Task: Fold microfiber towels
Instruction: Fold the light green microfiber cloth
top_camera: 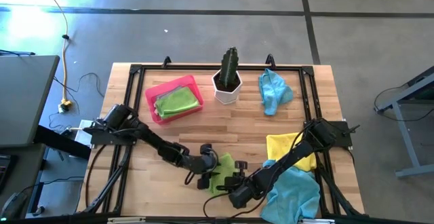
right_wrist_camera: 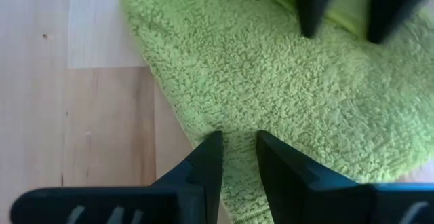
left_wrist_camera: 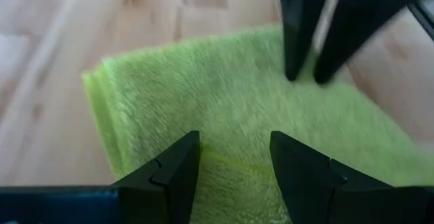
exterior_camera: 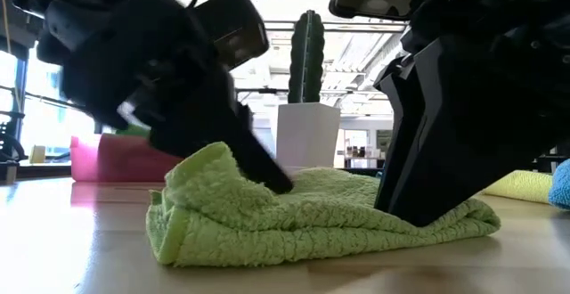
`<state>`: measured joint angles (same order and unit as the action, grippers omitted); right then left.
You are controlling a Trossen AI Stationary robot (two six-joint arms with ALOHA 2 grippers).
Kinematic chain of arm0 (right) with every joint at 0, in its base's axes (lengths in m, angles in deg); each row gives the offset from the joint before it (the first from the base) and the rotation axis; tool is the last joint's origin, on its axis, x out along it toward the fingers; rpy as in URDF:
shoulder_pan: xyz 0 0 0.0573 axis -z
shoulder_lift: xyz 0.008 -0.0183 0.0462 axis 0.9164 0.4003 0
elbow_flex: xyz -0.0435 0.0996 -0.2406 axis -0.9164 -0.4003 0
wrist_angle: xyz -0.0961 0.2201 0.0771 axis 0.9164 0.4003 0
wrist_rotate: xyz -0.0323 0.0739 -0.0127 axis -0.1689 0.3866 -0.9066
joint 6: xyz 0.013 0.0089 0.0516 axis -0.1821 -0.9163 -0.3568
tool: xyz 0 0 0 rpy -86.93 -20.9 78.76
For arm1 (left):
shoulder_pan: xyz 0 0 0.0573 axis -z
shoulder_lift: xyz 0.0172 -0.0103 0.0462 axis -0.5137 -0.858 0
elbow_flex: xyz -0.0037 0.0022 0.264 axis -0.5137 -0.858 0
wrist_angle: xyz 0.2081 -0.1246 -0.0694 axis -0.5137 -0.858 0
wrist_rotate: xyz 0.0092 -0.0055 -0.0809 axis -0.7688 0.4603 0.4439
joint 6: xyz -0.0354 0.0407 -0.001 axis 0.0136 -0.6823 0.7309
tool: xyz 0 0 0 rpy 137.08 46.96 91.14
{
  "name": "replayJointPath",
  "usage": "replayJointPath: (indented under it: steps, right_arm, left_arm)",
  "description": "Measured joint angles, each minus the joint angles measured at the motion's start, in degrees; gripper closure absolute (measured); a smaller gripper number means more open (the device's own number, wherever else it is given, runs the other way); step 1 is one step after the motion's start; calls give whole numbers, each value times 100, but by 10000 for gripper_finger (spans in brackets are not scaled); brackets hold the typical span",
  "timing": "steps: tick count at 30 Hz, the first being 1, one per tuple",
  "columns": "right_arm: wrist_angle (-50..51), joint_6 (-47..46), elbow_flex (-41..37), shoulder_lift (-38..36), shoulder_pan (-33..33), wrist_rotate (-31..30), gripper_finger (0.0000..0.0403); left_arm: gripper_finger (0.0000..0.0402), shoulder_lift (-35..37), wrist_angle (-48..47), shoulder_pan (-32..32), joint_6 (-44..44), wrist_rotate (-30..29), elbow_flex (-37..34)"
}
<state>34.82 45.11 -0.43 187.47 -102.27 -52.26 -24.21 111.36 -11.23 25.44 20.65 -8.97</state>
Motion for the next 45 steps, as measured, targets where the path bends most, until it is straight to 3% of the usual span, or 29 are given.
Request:
replayJointPath:
  steps: [9, 25, 30, 37, 45]
  right_arm:
    - [-1, -44, 0, 0, 87, 4, 316]
    - [-21, -44, 0, 4, 114, 55, 316]
    - [-23, -44, 0, 4, 115, 61, 316]
    - [-46, -44, 0, 4, 175, 109, 316]
    - [-67, -44, 0, 7, 176, 111, 316]
  left_arm:
    - [229, 231, -365, 367, 142, 176, 12]
    - [229, 1057, -2701, 832, 1138, -339, -2]
    - [229, 1297, -2547, 915, 1261, -457, -2]
    - [229, 1188, -1135, 872, 364, -829, 13]
    - [229, 635, -1255, 586, 335, -794, 2]
